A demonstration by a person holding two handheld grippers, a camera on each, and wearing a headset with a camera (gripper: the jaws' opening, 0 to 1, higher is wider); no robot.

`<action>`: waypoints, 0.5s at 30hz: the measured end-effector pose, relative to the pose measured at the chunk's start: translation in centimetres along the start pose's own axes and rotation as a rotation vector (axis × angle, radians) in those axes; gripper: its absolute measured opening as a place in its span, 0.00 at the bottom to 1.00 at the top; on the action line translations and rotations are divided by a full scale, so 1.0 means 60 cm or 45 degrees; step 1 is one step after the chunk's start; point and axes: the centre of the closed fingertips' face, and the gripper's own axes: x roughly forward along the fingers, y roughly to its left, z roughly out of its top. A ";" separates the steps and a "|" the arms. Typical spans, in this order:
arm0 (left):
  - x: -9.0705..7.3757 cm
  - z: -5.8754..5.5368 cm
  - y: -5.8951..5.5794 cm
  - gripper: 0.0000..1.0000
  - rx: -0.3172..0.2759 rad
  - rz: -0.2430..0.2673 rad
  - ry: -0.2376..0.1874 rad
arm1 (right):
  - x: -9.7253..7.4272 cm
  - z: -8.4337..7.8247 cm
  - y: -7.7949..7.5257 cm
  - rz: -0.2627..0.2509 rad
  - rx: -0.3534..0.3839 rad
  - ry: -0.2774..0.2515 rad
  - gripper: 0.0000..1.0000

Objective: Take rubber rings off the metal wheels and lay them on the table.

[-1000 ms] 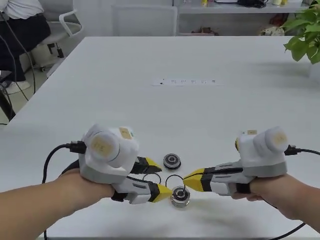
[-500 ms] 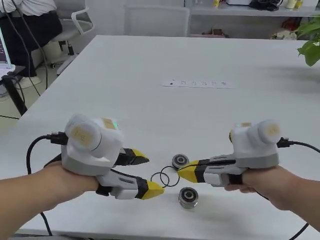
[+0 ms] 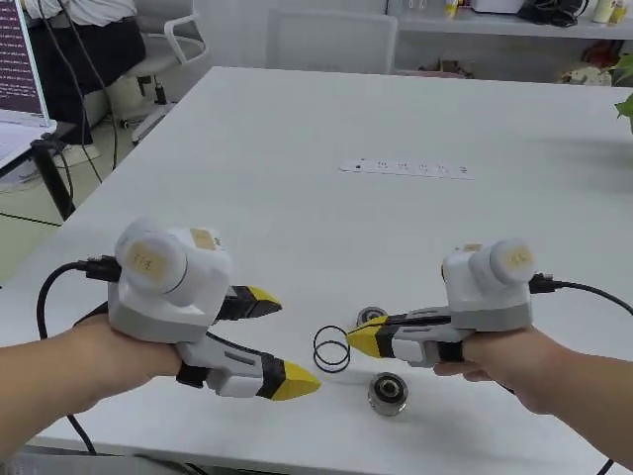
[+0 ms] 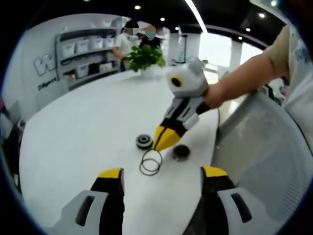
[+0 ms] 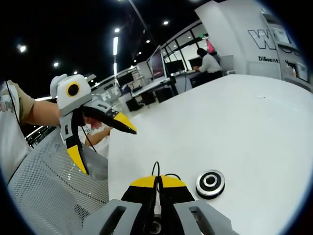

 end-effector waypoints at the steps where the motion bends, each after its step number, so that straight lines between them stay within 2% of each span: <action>1: -0.001 -0.001 -0.001 0.65 -0.002 0.001 0.001 | 0.002 0.000 -0.001 -0.002 0.005 0.001 0.00; 15: -0.002 -0.008 0.004 0.67 -0.025 0.006 0.007 | 0.016 -0.022 -0.016 -0.043 0.007 0.065 0.00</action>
